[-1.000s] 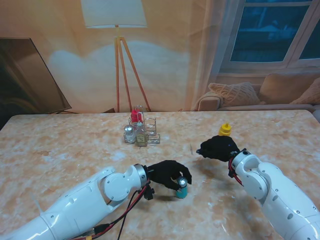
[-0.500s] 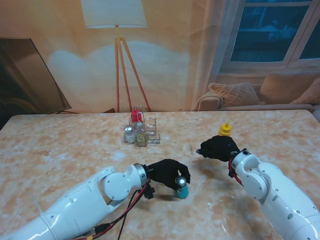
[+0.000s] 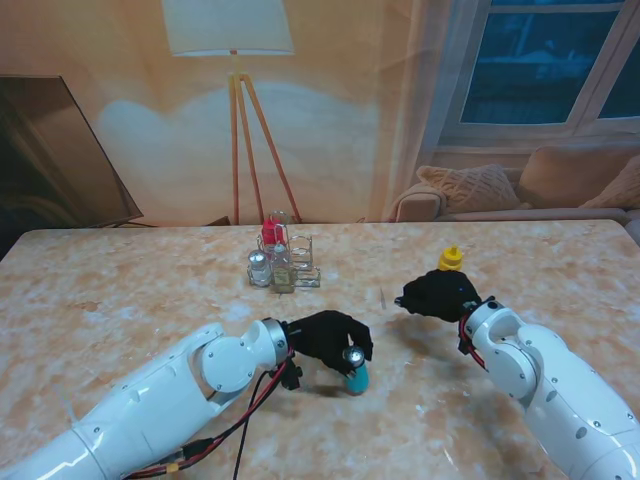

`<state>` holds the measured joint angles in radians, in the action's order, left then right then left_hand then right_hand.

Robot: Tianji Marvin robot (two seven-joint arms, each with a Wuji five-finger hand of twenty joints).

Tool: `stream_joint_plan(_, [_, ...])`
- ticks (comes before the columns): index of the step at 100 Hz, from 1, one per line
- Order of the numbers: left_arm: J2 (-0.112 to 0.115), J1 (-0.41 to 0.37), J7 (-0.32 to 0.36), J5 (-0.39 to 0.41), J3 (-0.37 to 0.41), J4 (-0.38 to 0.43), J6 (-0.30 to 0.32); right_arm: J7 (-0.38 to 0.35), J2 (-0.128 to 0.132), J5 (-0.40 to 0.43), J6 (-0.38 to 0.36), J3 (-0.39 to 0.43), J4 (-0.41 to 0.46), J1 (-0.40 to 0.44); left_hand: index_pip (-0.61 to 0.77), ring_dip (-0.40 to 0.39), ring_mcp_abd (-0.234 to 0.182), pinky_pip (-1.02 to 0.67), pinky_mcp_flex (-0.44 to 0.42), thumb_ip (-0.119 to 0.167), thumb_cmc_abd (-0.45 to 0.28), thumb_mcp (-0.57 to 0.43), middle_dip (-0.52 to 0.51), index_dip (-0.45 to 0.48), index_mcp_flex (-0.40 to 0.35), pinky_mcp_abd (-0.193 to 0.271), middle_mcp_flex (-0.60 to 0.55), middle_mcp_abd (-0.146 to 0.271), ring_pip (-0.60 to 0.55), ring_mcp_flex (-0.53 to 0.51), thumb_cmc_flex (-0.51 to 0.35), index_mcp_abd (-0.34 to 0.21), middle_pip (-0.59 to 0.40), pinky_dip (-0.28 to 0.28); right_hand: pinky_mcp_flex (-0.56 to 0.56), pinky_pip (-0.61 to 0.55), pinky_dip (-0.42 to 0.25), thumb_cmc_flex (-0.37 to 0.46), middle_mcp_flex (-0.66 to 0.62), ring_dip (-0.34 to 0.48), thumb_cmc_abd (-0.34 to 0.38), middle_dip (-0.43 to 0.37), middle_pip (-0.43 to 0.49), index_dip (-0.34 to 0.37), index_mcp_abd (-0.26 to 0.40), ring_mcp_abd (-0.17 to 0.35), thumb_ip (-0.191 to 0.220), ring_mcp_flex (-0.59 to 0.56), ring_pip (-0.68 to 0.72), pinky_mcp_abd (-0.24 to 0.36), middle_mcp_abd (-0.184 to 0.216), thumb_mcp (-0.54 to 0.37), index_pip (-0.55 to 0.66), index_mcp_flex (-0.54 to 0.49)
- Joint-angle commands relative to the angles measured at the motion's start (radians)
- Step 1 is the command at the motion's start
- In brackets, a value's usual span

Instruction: Place the seasoning bottles into the rack

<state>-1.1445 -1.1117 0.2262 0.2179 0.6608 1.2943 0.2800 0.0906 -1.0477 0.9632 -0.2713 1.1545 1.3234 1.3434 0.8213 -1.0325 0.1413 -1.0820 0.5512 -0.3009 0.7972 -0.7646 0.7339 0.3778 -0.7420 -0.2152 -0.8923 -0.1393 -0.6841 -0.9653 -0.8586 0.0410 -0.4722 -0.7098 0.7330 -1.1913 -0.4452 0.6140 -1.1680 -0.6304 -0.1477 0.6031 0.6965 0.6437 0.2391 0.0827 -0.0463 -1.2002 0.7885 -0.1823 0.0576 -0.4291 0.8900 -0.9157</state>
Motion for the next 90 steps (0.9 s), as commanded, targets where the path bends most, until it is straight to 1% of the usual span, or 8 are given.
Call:
stream_joint_plan(1, [0.009,0.020,0.016,0.010,0.015,0.009,0.000,-0.011,-0.003,0.005,0.002,0.000,0.004,0.011,0.136,-0.006,-0.018,-0.026,0.017,0.036,-0.076,-0.027,0.030,0.020,-0.108,-0.010,-0.078,-0.009,-0.013,-0.032,-0.073,-0.047,-0.033,-0.014,-0.002,-0.003,-0.014,-0.003,-0.012,0.004,0.003,0.002,0.009,-0.004,0.018,0.024,-0.030,-0.018,0.006,-0.005,0.000,-0.016,0.009,-0.012])
stream_joint_plan(16, [0.015,0.044,0.015,0.061,0.033,0.009,-0.001,-0.010,-0.002,0.006,0.002,0.002,0.004,0.012,0.135,-0.012,-0.017,-0.032,0.022,0.038,-0.074,-0.033,0.038,0.024,-0.110,-0.014,-0.087,-0.017,-0.015,-0.039,-0.072,-0.039,-0.028,-0.015,-0.002,-0.003,-0.014,-0.004,-0.012,0.004,0.004,0.002,0.009,-0.004,0.017,0.023,-0.030,-0.017,0.007,-0.004,0.000,-0.016,0.009,-0.013])
stream_joint_plan(35, [0.017,0.082,-0.009,0.135,0.052,-0.002,-0.013,-0.011,-0.002,0.007,0.002,0.002,0.004,0.012,0.133,-0.016,-0.015,-0.046,0.032,0.040,-0.073,-0.036,0.050,0.033,-0.109,-0.020,-0.097,-0.028,-0.022,-0.050,-0.069,-0.027,-0.028,-0.021,-0.002,-0.003,-0.014,-0.004,-0.013,0.004,0.003,0.002,0.009,-0.004,0.016,0.023,-0.030,-0.017,0.007,-0.004,0.001,-0.016,0.009,-0.013])
stream_joint_plan(43, [0.012,0.104,-0.023,0.152,0.053,-0.020,-0.026,-0.011,-0.002,0.007,0.002,0.002,0.004,0.012,0.133,-0.017,-0.014,-0.047,0.029,0.041,-0.075,-0.038,0.054,0.036,-0.109,-0.020,-0.096,-0.029,-0.023,-0.049,-0.070,-0.025,-0.028,-0.022,-0.003,-0.003,-0.014,-0.004,-0.012,0.004,0.002,0.002,0.009,-0.005,0.019,0.026,-0.030,-0.018,0.007,-0.005,-0.003,-0.016,0.009,-0.013])
stream_joint_plan(54, [0.003,0.133,-0.050,0.177,0.052,-0.049,-0.037,-0.013,-0.002,0.007,0.004,0.002,0.006,0.013,0.131,-0.019,-0.014,-0.045,0.020,0.041,-0.076,-0.037,0.059,0.039,-0.106,-0.019,-0.093,-0.028,-0.024,-0.046,-0.070,-0.025,-0.028,-0.023,-0.003,-0.003,-0.014,-0.004,-0.013,0.004,0.003,0.002,0.009,-0.004,0.017,0.024,-0.030,-0.018,0.007,-0.005,0.004,-0.016,0.009,-0.013])
stream_joint_plan(66, [-0.005,0.171,-0.091,0.226,0.039,-0.089,-0.030,-0.015,-0.002,0.007,0.006,0.001,0.005,0.011,0.132,-0.021,-0.015,-0.046,0.013,0.042,-0.082,-0.035,0.064,0.041,-0.103,-0.014,-0.090,-0.023,-0.025,-0.040,-0.070,-0.026,-0.028,-0.024,-0.003,-0.003,-0.014,-0.003,-0.012,0.004,0.002,0.002,0.009,-0.004,0.017,0.024,-0.030,-0.018,0.008,-0.005,0.000,-0.016,0.009,-0.013])
stream_joint_plan(90, [-0.025,0.232,-0.154,0.276,0.000,-0.165,-0.020,-0.017,-0.002,0.005,0.005,-0.003,0.002,0.007,0.138,-0.035,-0.022,-0.049,0.001,0.045,-0.091,-0.028,0.079,0.043,-0.094,-0.006,-0.080,-0.017,-0.036,-0.028,-0.071,-0.033,-0.033,-0.030,-0.003,-0.003,-0.014,-0.004,-0.014,0.004,0.002,0.002,0.010,-0.004,0.018,0.025,-0.030,-0.018,0.007,-0.004,0.002,-0.015,0.008,-0.012])
